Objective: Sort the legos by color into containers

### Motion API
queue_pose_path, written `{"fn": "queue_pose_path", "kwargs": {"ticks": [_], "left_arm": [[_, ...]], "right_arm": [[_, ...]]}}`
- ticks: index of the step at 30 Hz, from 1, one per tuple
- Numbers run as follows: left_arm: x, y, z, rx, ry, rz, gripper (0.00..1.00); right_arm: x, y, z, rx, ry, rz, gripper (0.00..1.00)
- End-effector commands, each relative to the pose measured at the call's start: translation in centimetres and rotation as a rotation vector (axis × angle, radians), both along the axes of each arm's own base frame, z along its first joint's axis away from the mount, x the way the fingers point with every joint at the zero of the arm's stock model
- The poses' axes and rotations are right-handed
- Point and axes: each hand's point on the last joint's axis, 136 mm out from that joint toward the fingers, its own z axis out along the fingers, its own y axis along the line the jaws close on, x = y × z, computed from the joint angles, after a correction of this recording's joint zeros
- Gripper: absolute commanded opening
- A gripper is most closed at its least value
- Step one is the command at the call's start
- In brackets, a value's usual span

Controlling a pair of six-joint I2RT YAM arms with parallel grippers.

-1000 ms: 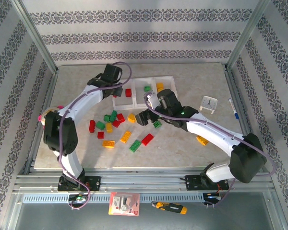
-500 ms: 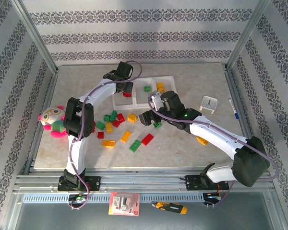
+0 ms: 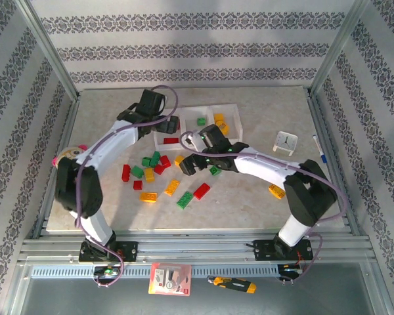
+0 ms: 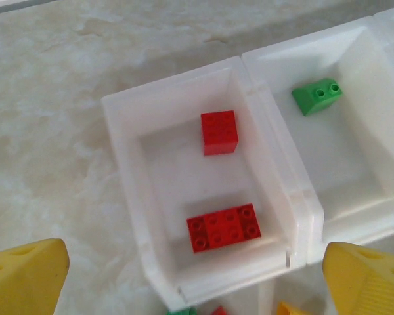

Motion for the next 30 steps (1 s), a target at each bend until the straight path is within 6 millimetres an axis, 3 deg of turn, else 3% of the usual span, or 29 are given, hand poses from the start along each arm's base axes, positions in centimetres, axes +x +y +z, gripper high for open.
{"fn": "queue_pose_path", "kwargs": {"ticks": [1,6,12,17,21,24,30], "left_arm": [[-1.9,2.1,-0.2,-0.036,-0.006,0.083,0.99],[-6.2,5.5,-1.1,-0.046,-0.008,0.203,0.99],[-9.3,7.5,-3.1,-0.107,-0.039,0.331,0.99],[-10.2,8.0,-4.4,-0.076,-0.016,0.329,0.99],[-10.4,7.9,-5.1,-0.061,-0.002,0.311,0.99],[-10.2,7.8,-5.3,-0.066,-0.001,0.309,0.99],[-9.6,6.4,-5.1,-0.089,-0.015,0.228,0.99]], "right_arm": [[0.5,1.9,-0.4,-0.018,-0.025,0.070,0.98],[2.0,3.9,-2.6,-0.046,-0.013,0.096,0.96],[3.2,5.6,-5.5,-0.098,-0.001,0.136,0.91],[4.2,5.8,-7.2,-0.135,0.009,0.108,0.79],[4.3,5.8,-7.9,-0.150,0.021,0.093,0.57],[4.3,5.7,-7.7,-0.143,0.019,0.081,0.46],[4.0,5.6,-5.2,-0.094,0.011,0.061,0.39]]}}
